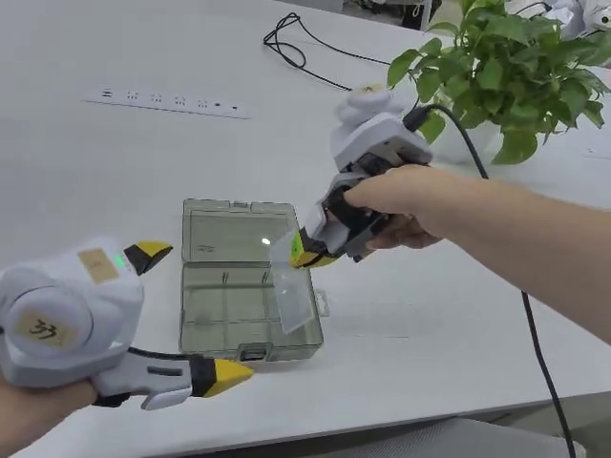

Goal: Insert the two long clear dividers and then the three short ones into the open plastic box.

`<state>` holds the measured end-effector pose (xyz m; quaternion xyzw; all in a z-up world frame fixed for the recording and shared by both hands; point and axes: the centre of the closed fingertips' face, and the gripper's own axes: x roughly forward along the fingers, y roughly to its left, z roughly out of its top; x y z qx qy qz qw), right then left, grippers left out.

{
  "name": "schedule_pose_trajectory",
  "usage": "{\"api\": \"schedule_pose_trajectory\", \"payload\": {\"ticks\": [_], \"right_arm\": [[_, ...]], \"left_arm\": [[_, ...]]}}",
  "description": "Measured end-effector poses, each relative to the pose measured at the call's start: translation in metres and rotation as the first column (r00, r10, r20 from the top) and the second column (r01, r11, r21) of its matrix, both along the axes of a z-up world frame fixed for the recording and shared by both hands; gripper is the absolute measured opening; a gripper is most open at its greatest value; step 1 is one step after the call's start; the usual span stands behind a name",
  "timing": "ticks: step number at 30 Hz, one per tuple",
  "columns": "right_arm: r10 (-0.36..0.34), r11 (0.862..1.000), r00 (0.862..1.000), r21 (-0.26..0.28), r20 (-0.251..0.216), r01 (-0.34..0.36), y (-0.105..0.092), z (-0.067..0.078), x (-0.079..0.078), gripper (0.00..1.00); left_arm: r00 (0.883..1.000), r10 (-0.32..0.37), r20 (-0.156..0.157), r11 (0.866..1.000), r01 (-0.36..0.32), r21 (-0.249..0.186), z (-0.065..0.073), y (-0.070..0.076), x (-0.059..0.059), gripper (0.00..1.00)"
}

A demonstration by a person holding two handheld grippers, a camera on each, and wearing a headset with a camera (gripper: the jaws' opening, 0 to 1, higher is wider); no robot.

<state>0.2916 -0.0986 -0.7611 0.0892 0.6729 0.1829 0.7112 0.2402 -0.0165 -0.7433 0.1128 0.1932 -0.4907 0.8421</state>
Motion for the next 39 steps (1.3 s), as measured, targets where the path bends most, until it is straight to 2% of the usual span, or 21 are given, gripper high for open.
{"api": "schedule_pose_trajectory", "payload": {"ticks": [3, 6, 15, 17, 19, 25, 27, 30, 33, 35, 37, 39], "right_arm": [[-0.015, 1.0, 1.0, -0.019, -0.012, 0.015, -0.001, -0.004, 0.003, 0.01], [-0.048, 0.999, 0.998, -0.022, -0.041, 0.047, 0.0, -0.006, 0.0, 0.01], [-0.049, 0.996, 0.996, -0.083, -0.071, 0.043, -0.002, -0.017, -0.004, 0.01], [-0.053, 0.995, 0.996, -0.094, -0.075, 0.046, -0.001, -0.017, -0.009, 0.01], [-0.057, 0.994, 0.996, -0.094, -0.075, 0.05, 0.003, -0.016, -0.014, 0.01], [-0.061, 0.994, 0.995, -0.095, -0.084, 0.053, 0.003, -0.023, -0.006, 0.01], [-0.064, 0.993, 0.994, -0.1, -0.093, 0.055, 0.004, -0.022, -0.01, 0.01], [-0.061, 0.993, 0.994, -0.105, -0.092, 0.051, 0.002, -0.025, -0.005, 0.01], [-0.064, 0.993, 0.993, -0.109, -0.096, 0.053, 0.004, -0.025, -0.009, 0.01], [-0.063, 0.992, 0.993, -0.112, -0.099, 0.052, 0.002, -0.028, -0.004, 0.01], [-0.06, 0.992, 0.993, -0.115, -0.102, 0.048, 0.004, -0.028, -0.008, 0.01], [-0.057, 0.992, 0.993, -0.115, -0.104, 0.045, 0.003, -0.03, -0.005, 0.01]], "left_arm": [[1.0, -0.006, -0.002, 1.0, 0.006, -0.006, -0.001, -0.001, -0.002, 0.99], [1.0, -0.011, -0.002, 1.0, 0.011, -0.005, -0.002, -0.001, -0.003, 0.98], [1.0, 0.001, -0.01, 1.0, -0.001, -0.021, -0.004, 0.004, 0.0, 0.96], [1.0, 0.005, -0.014, 1.0, -0.005, -0.025, -0.005, 0.006, 0.0, 0.95], [1.0, 0.006, -0.017, 1.0, -0.006, -0.025, -0.007, 0.006, 0.0, 0.95], [1.0, 0.01, -0.028, 0.999, -0.01, -0.032, -0.009, 0.007, -0.002, 0.94], [1.0, 0.01, -0.026, 0.999, -0.011, -0.033, -0.009, 0.007, -0.002, 0.94], [1.0, 0.012, -0.028, 0.999, -0.013, -0.033, -0.01, 0.009, -0.001, 0.93], [0.999, 0.015, -0.031, 0.999, -0.016, -0.038, -0.01, 0.01, 0.0, 0.93], [0.999, 0.016, -0.031, 0.999, -0.017, -0.033, -0.011, 0.011, 0.001, 0.93], [0.999, 0.018, -0.032, 0.999, -0.019, -0.035, -0.011, 0.012, 0.001, 0.92], [0.999, 0.021, -0.035, 0.999, -0.022, -0.037, -0.012, 0.012, 0.002, 0.92]]}}
